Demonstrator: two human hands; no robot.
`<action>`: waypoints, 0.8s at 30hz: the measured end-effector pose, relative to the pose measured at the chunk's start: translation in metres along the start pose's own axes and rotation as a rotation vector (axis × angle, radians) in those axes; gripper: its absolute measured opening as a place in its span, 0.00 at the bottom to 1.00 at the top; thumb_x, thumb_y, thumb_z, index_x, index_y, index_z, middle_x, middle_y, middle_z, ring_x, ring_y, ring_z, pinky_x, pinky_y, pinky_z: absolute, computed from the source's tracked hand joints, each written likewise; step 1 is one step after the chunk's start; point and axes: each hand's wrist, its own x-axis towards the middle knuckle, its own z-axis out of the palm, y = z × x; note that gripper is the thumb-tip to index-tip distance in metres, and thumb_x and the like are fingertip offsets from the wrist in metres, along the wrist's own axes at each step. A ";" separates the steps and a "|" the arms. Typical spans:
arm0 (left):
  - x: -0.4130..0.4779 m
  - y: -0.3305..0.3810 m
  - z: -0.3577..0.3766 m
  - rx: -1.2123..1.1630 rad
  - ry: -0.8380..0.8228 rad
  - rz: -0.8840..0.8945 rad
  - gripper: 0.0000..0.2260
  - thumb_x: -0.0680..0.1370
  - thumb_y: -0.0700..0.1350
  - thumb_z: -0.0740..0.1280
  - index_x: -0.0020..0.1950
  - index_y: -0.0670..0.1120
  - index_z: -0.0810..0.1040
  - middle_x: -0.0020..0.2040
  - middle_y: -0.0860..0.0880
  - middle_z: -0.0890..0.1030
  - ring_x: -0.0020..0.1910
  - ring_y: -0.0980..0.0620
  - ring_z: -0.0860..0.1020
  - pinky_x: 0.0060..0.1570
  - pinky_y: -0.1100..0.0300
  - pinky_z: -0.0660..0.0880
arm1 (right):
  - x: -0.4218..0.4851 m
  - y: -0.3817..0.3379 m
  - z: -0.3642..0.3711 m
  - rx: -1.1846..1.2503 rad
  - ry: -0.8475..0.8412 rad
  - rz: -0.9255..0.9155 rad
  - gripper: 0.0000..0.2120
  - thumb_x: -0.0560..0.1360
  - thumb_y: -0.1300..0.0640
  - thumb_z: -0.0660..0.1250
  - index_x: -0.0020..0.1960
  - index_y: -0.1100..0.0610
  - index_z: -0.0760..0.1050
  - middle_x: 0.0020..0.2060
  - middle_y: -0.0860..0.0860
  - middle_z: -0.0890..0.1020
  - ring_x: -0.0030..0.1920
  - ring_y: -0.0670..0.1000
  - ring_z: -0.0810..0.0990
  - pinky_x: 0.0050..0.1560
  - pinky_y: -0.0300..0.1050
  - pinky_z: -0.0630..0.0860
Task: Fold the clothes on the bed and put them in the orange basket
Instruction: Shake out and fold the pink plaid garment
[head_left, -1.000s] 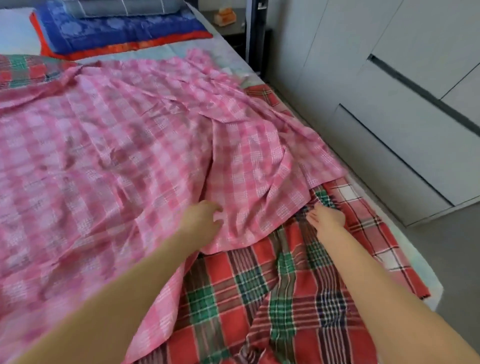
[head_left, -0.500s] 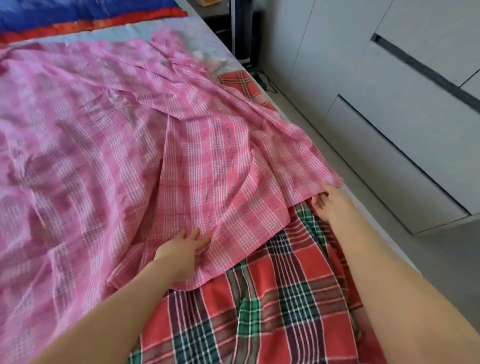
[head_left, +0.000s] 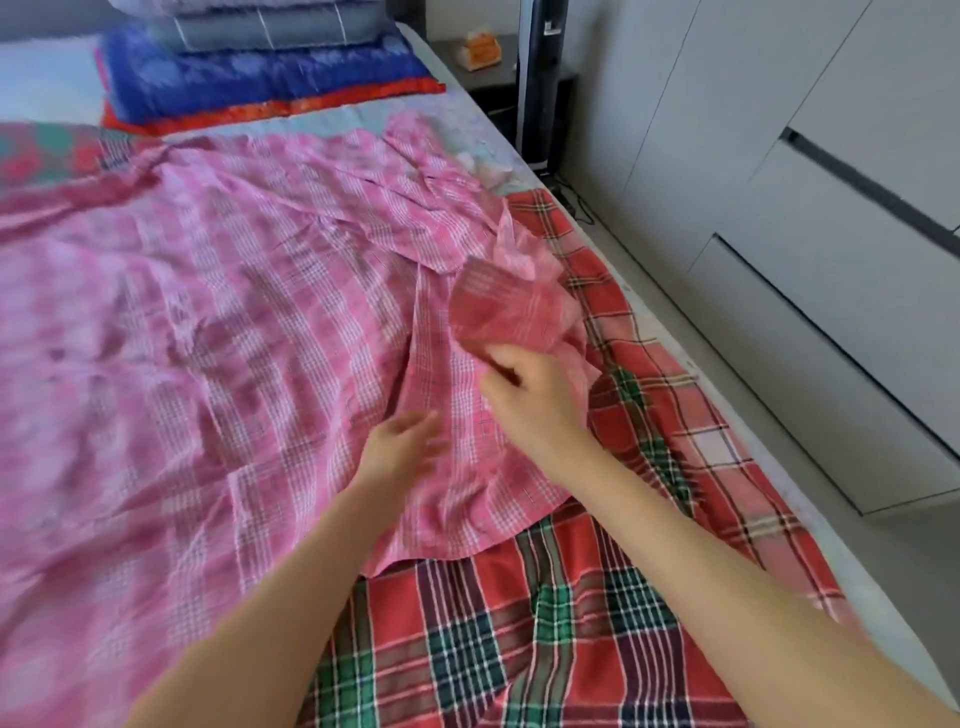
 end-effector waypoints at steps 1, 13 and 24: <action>-0.012 0.017 -0.018 -0.208 0.027 -0.003 0.10 0.78 0.47 0.64 0.49 0.41 0.80 0.39 0.47 0.80 0.31 0.53 0.80 0.31 0.61 0.75 | -0.009 -0.015 0.019 -0.049 -0.081 -0.045 0.13 0.75 0.67 0.61 0.53 0.59 0.81 0.34 0.40 0.80 0.33 0.34 0.76 0.36 0.27 0.69; -0.164 0.078 -0.327 -0.047 0.156 0.005 0.11 0.68 0.32 0.70 0.31 0.44 0.74 0.22 0.49 0.67 0.24 0.52 0.65 0.27 0.64 0.62 | -0.118 -0.209 0.283 -0.348 -0.522 -0.322 0.21 0.70 0.55 0.54 0.54 0.51 0.81 0.53 0.49 0.83 0.57 0.53 0.79 0.57 0.50 0.73; -0.288 0.006 -0.595 -0.216 0.393 0.092 0.09 0.72 0.25 0.63 0.38 0.37 0.77 0.27 0.44 0.79 0.20 0.56 0.75 0.20 0.67 0.72 | -0.220 -0.330 0.507 -0.180 -0.265 -0.270 0.12 0.69 0.46 0.70 0.48 0.52 0.77 0.40 0.44 0.80 0.41 0.46 0.78 0.41 0.42 0.75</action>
